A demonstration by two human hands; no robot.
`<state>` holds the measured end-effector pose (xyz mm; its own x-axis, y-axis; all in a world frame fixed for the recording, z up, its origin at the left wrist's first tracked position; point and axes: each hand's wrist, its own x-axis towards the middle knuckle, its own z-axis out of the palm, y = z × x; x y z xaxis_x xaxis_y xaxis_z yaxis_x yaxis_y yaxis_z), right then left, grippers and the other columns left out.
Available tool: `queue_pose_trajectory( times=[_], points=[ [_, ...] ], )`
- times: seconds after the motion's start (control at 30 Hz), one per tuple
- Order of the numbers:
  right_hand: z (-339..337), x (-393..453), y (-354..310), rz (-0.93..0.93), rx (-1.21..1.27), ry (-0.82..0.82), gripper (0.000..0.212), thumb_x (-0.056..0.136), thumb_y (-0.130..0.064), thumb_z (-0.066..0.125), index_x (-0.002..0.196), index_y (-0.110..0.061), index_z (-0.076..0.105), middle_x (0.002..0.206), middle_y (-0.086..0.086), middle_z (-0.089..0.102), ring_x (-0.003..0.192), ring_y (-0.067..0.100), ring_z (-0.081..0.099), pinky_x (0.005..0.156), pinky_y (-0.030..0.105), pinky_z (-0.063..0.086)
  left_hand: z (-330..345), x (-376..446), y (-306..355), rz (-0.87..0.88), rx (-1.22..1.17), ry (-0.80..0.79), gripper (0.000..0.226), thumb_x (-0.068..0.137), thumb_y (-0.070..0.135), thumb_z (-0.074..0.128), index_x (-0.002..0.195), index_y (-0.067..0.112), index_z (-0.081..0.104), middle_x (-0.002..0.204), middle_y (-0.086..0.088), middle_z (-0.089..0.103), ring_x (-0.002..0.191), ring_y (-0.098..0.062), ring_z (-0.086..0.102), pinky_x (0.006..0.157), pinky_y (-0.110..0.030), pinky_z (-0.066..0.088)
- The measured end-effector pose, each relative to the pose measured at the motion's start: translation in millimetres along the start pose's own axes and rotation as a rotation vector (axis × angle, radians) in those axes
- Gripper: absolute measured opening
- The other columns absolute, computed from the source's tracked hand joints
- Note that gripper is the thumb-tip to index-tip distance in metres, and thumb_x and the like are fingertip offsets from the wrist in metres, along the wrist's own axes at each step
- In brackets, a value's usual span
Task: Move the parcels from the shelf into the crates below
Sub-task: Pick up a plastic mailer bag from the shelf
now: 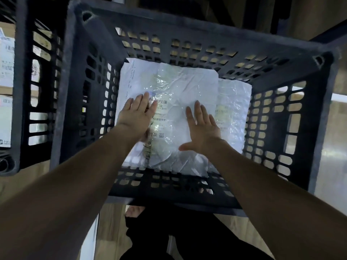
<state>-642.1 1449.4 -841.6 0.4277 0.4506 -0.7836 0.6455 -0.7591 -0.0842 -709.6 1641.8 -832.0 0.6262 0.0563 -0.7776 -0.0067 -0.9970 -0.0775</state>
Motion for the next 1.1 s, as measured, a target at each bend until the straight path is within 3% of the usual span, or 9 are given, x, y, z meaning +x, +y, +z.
queue_pose_trajectory(
  times=[0.2,0.33,0.5,0.7,0.9,1.0,1.1],
  points=[
    [8.7,2.8,2.6,-0.012,-0.017,0.052,0.129,0.071,-0.074,0.057,0.144,-0.013,-0.030,0.148,0.015,-0.039,0.141,0.029,-0.026,0.118,0.040,-0.005,2.6,1.6,8.7,-0.050,0.034,0.012,0.098,0.090,0.036,0.057,0.148,0.013,-0.019,0.152,-0.020,-0.025,0.144,-0.033,-0.014,0.117,-0.046,-0.002],
    [-3.9,-4.4,2.3,-0.052,-0.064,0.099,0.133,0.068,-0.074,0.060,0.143,-0.011,-0.030,0.147,0.018,-0.038,0.141,0.032,-0.027,0.116,0.042,-0.008,-8.5,-3.6,1.1,-0.061,0.070,-0.001,0.128,0.072,0.049,0.075,0.145,0.010,-0.023,0.153,-0.020,-0.023,0.144,-0.032,-0.012,0.116,-0.046,-0.003],
    [-33.7,20.3,15.3,-0.082,-0.149,0.184,0.144,0.060,-0.074,0.067,0.143,-0.011,-0.031,0.149,0.015,-0.037,0.141,0.030,-0.026,0.117,0.044,-0.006,-13.7,8.0,-26.2,-0.065,0.193,0.043,0.148,0.056,0.075,0.067,0.141,-0.001,-0.027,0.151,-0.022,-0.027,0.143,-0.033,-0.017,0.117,-0.046,-0.003],
    [-37.6,46.4,19.6,-0.117,-0.224,0.085,0.149,0.054,-0.076,0.069,0.144,-0.009,-0.029,0.149,0.017,-0.037,0.141,0.031,-0.026,0.119,0.045,-0.002,-5.7,28.6,-36.6,-0.003,0.256,-0.016,0.148,0.056,0.086,0.053,0.137,-0.004,-0.032,0.147,-0.026,-0.033,0.140,-0.036,-0.021,0.117,-0.045,-0.005],
    [-43.4,25.6,3.3,-0.047,-0.307,0.055,0.143,0.061,-0.072,0.069,0.144,-0.009,-0.028,0.149,0.020,-0.034,0.143,0.034,-0.020,0.118,0.043,-0.003,-7.6,11.7,-25.1,-0.030,0.141,0.025,0.131,0.069,0.078,0.052,0.143,0.000,-0.024,0.151,-0.026,-0.023,0.143,-0.037,-0.011,0.117,-0.047,0.000],
    [-19.0,6.8,-12.2,-0.099,-0.299,0.019,0.131,0.074,-0.054,0.072,0.143,-0.011,-0.030,0.148,0.022,-0.036,0.141,0.036,-0.022,0.118,0.047,-0.002,9.4,-7.1,-13.5,0.007,0.127,-0.016,0.133,0.066,0.081,0.048,0.142,0.003,-0.028,0.148,-0.029,-0.027,0.142,-0.040,-0.013,0.114,-0.047,-0.004],
    [0.6,2.4,-23.4,-0.076,-0.294,0.030,0.108,0.089,-0.027,0.062,0.142,-0.008,-0.030,0.146,0.023,-0.038,0.141,0.036,-0.023,0.118,0.046,-0.002,30.9,-13.2,-4.4,-0.028,0.186,-0.028,0.138,0.066,0.079,0.052,0.135,-0.002,-0.036,0.144,-0.031,-0.033,0.139,-0.042,-0.019,0.113,-0.048,-0.007]
  ],
)
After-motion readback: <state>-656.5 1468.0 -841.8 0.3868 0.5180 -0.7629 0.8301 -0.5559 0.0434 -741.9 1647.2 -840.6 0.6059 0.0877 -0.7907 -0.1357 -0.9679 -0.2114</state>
